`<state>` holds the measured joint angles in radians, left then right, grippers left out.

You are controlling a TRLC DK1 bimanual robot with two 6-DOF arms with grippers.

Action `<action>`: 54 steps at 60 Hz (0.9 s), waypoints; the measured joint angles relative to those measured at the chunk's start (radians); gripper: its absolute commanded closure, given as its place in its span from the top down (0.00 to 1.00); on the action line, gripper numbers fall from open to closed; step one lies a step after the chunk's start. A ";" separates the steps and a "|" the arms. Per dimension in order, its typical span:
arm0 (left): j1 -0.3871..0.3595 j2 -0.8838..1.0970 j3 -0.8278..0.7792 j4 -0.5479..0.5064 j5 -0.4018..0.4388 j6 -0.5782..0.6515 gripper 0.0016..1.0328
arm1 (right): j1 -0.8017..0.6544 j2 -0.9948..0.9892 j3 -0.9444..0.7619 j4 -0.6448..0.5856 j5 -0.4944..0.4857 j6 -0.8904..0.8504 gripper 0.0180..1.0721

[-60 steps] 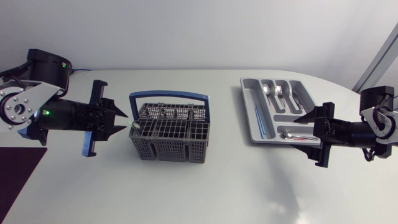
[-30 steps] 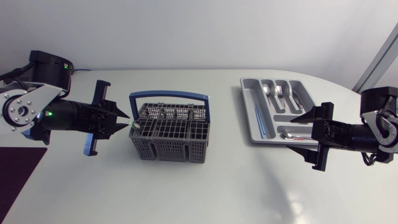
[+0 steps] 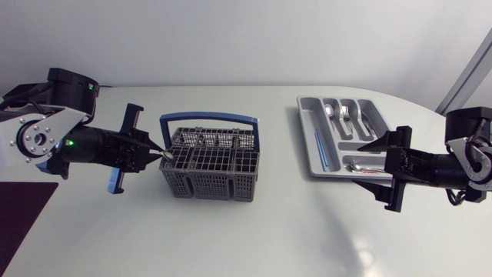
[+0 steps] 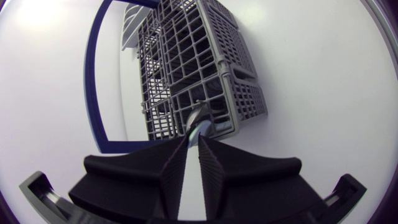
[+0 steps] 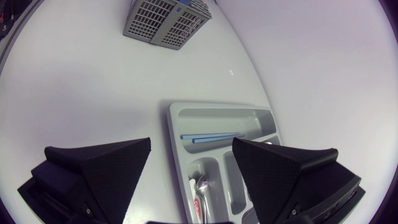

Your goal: Unload the cutlery basket into the drawer organizer.

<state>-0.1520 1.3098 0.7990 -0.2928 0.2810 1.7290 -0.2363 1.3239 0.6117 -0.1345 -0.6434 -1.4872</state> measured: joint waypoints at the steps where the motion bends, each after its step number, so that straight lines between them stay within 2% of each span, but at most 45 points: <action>1: 0.000 0.000 0.000 0.001 0.000 0.000 0.12 | 0.000 0.000 0.000 0.000 0.000 0.000 0.90; 12: 0.000 0.000 0.000 0.005 0.002 0.000 0.10 | 0.006 0.000 0.000 0.000 0.000 0.003 0.90; 21: 0.000 0.000 0.004 0.002 0.002 0.000 0.03 | 0.012 0.000 0.000 0.001 0.000 0.004 0.90; 54: 0.000 -0.027 0.027 -0.047 0.014 -0.002 0.03 | 0.020 -0.029 -0.012 0.004 0.000 0.025 0.90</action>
<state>-0.1516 1.2823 0.8261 -0.3393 0.2951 1.7267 -0.2165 1.2945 0.5995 -0.1307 -0.6434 -1.4624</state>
